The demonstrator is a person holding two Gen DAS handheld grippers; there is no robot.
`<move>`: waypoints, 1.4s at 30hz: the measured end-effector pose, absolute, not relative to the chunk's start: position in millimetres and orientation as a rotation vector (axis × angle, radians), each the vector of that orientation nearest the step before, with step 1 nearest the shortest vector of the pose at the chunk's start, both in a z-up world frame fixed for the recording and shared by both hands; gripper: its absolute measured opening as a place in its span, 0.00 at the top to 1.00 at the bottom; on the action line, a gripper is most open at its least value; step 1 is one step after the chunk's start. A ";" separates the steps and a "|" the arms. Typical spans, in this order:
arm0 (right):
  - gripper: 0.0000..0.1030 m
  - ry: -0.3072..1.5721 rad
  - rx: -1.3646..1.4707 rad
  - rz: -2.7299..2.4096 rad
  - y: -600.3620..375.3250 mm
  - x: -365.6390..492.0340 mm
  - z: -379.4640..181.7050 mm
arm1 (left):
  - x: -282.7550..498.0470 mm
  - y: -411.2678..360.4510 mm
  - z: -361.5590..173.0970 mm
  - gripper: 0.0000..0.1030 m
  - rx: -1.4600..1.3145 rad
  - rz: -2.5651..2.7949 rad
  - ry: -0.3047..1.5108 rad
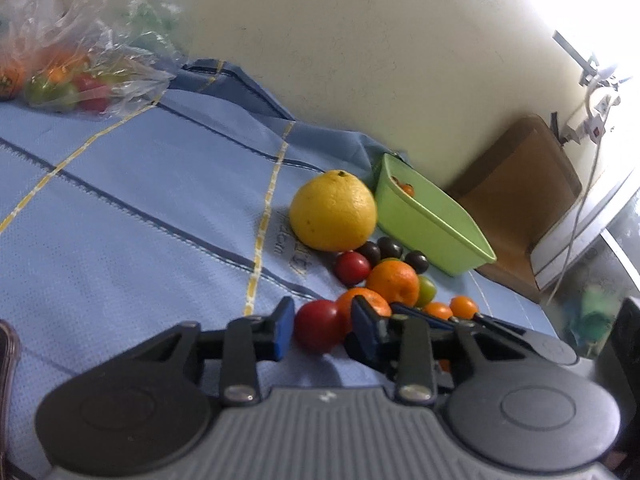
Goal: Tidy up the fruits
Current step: 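Grasp a mandarin with the right gripper while the left gripper grasps a red cherry tomato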
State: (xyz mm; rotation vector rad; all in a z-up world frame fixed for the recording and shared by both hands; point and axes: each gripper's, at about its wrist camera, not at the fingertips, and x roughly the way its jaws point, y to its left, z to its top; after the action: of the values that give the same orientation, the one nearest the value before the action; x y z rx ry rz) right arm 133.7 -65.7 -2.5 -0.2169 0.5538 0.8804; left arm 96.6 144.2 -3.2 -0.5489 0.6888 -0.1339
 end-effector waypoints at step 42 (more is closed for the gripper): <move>0.52 0.487 -0.033 0.576 -229.6 34.7 -7.6 | 18.8 -26.5 15.6 0.51 -0.062 -0.282 0.606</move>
State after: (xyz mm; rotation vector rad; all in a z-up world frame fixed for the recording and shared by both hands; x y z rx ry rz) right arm 34.7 -229.6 -7.6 -0.0333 0.4866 0.5764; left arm 18.8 -26.5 15.6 -0.0621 0.6063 -0.2822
